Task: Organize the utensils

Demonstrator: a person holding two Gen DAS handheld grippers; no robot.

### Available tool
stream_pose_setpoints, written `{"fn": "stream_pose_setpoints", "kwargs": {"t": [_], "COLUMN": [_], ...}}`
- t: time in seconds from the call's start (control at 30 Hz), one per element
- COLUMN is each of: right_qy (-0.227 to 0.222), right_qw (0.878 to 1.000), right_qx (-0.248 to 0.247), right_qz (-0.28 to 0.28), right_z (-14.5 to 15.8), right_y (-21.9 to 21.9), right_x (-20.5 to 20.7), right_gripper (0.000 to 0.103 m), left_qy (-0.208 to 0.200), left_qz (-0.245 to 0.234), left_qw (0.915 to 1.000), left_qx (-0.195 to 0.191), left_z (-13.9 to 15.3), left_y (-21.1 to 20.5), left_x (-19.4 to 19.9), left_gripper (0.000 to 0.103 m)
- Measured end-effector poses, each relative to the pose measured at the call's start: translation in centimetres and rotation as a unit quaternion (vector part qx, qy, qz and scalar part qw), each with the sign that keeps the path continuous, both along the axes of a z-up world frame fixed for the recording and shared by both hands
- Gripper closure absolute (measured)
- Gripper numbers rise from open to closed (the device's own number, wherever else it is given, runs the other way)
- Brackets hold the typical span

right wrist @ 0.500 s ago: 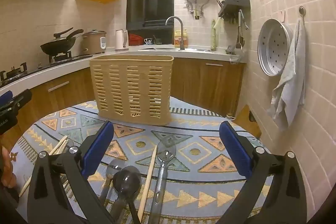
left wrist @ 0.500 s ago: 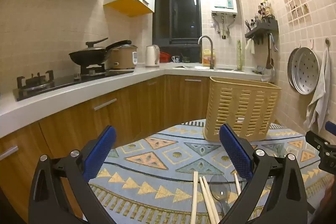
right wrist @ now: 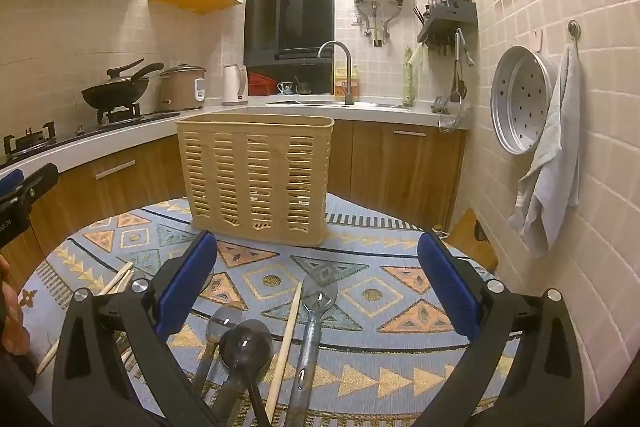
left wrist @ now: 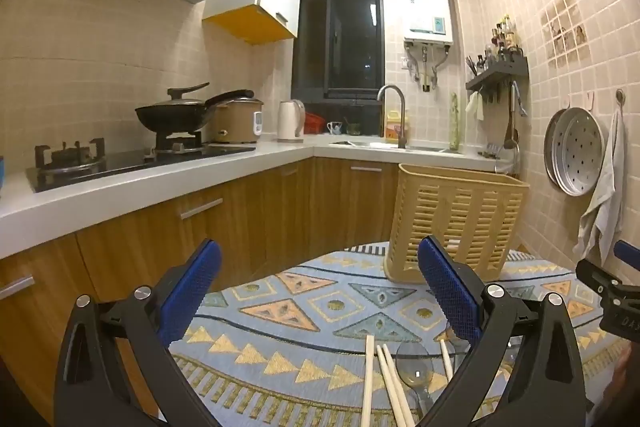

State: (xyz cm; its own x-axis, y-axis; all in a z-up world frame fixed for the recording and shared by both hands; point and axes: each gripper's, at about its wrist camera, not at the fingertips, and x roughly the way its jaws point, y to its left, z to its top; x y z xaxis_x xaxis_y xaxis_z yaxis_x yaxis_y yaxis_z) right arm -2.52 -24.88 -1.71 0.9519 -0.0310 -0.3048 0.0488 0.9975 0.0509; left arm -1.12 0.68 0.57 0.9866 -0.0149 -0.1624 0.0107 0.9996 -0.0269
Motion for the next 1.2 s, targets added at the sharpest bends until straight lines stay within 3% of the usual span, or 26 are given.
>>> {"fn": "stream_pose_setpoints", "kwargs": {"t": [1.2], "right_qy": [0.006], "right_qw": [1.0], "right_qx": [-0.004], "right_qz": [0.008], "right_z": [-0.31], "right_y": [0.29], "right_x": [0.3], "right_gripper": [0.007], "left_qy": [0.004], "left_qz": [-0.012], "left_qw": [0.9999], "left_qx": [-0.003], "left_z": [0.07], "left_y": [-0.34], "left_x": [-0.24], "left_gripper": [0.007]}}
